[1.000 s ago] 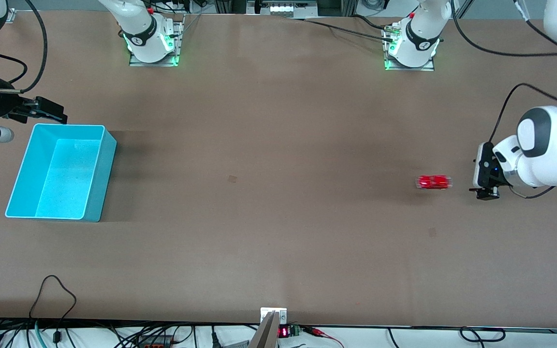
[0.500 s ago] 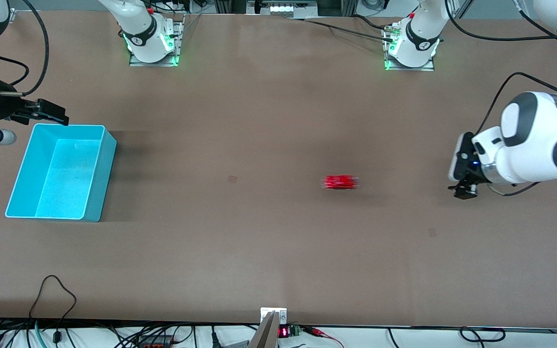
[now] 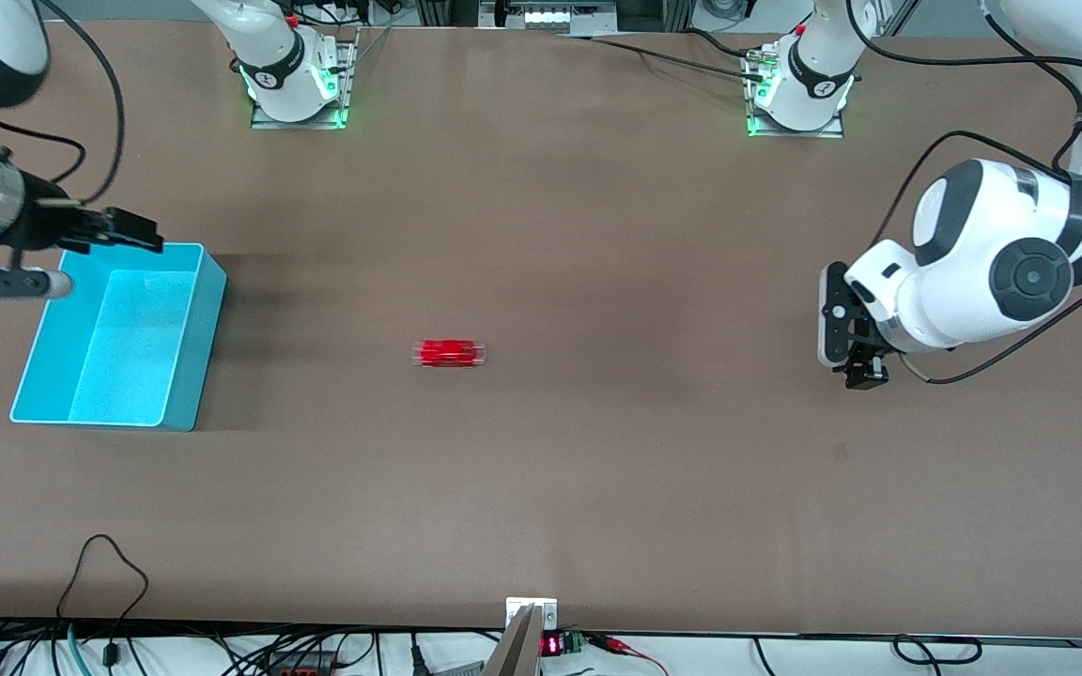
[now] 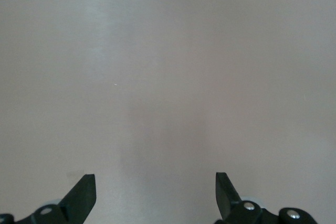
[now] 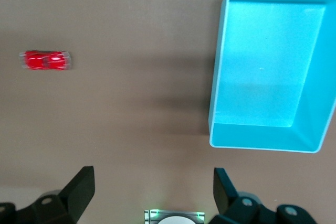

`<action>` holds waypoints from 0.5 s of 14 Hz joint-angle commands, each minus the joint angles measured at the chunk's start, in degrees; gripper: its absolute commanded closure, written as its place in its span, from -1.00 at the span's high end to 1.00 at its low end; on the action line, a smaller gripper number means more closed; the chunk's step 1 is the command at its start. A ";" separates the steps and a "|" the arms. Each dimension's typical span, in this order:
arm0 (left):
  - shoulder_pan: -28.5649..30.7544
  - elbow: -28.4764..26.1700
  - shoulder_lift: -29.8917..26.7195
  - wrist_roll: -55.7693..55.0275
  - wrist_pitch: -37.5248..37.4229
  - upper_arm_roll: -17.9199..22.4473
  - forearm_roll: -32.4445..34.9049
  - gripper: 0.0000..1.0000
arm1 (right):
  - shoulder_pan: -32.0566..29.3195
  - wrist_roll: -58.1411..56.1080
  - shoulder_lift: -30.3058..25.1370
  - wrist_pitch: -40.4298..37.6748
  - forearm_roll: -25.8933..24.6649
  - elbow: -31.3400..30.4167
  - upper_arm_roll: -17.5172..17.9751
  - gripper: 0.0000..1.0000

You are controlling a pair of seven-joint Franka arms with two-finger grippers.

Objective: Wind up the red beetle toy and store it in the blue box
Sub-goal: 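Withdraw the left gripper while the right gripper reaches toward the car, then lower the right gripper over the red car and close on it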

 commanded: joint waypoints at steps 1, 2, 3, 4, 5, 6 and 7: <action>-1.57 6.25 2.74 -11.13 -1.65 -0.08 0.92 1.00 | 1.82 -0.31 2.38 -0.64 0.98 0.39 -0.11 1.00; -1.67 7.84 3.18 -14.48 -1.99 0.01 0.92 1.00 | 2.27 -0.31 3.09 -0.64 0.98 0.13 -0.11 1.00; -1.67 9.16 3.44 -17.73 -3.13 0.10 0.66 1.00 | 2.88 -0.39 3.53 -0.03 0.98 -0.74 -0.11 1.00; -1.50 10.56 3.70 -19.85 -3.23 0.18 0.49 1.00 | 3.32 -0.48 3.45 0.84 0.98 -2.58 -0.11 1.00; -1.67 12.14 3.79 -21.35 -3.23 0.18 0.74 1.00 | 4.02 -0.92 3.27 2.85 0.90 -5.03 -0.02 1.00; -1.76 13.55 3.88 -22.58 -3.23 0.36 0.92 1.00 | 4.20 -2.49 2.66 5.92 0.64 -8.80 -0.02 1.00; -1.67 14.44 3.80 -24.95 -3.32 0.36 0.84 1.00 | 4.20 -6.33 1.61 8.99 0.63 -12.32 0.07 1.00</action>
